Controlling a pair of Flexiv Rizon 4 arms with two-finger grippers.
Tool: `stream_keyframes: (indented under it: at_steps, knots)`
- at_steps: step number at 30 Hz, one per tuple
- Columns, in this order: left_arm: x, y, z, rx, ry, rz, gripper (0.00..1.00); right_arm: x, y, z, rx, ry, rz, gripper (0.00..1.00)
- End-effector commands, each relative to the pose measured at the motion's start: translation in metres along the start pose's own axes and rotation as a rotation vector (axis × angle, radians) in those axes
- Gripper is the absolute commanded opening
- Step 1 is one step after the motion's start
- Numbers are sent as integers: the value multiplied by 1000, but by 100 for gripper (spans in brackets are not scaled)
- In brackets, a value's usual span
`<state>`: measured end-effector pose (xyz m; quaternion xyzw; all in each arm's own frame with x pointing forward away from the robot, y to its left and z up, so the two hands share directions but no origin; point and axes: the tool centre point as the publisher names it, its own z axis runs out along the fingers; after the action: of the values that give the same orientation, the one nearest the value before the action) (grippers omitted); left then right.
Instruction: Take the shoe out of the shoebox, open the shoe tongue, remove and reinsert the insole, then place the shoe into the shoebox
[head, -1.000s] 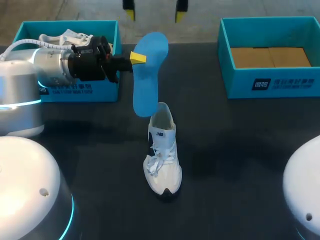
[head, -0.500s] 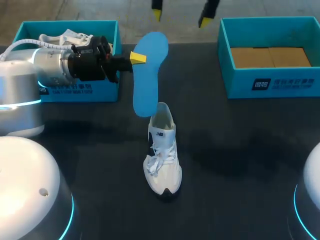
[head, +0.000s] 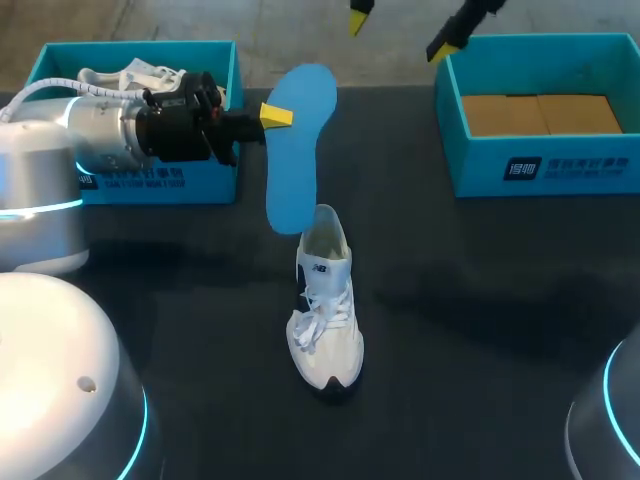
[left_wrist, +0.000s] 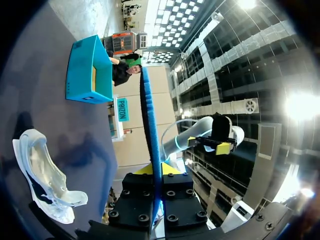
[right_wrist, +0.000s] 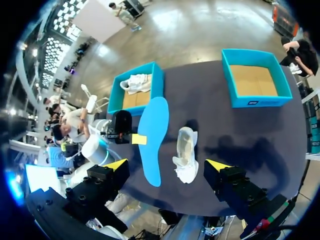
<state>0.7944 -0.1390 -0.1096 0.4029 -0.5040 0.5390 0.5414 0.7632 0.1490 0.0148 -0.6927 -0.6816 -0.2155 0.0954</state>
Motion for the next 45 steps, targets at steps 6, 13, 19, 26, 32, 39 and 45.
stream_keyframes:
  at_steps: [6,13,19,26,32,39,45]
  knots:
    - [0,0,0,0,-2,0,0,-6,2,14,1,492,18,100]
    - [0,0,0,0,-2,0,0,-14,1,21,-8,581,57,100]
    - [0,0,0,0,-2,0,0,-27,-2,29,-7,619,100,100]
    - [0,0,0,0,-2,0,0,-35,-5,38,-14,659,108,100]
    - [0,0,0,0,-2,0,0,-38,-8,45,-18,707,117,100]
    - [0,0,0,0,-2,0,0,-45,-10,54,-26,747,138,100]
    - [0,0,0,0,-2,0,0,-52,-11,58,-54,825,137,100]
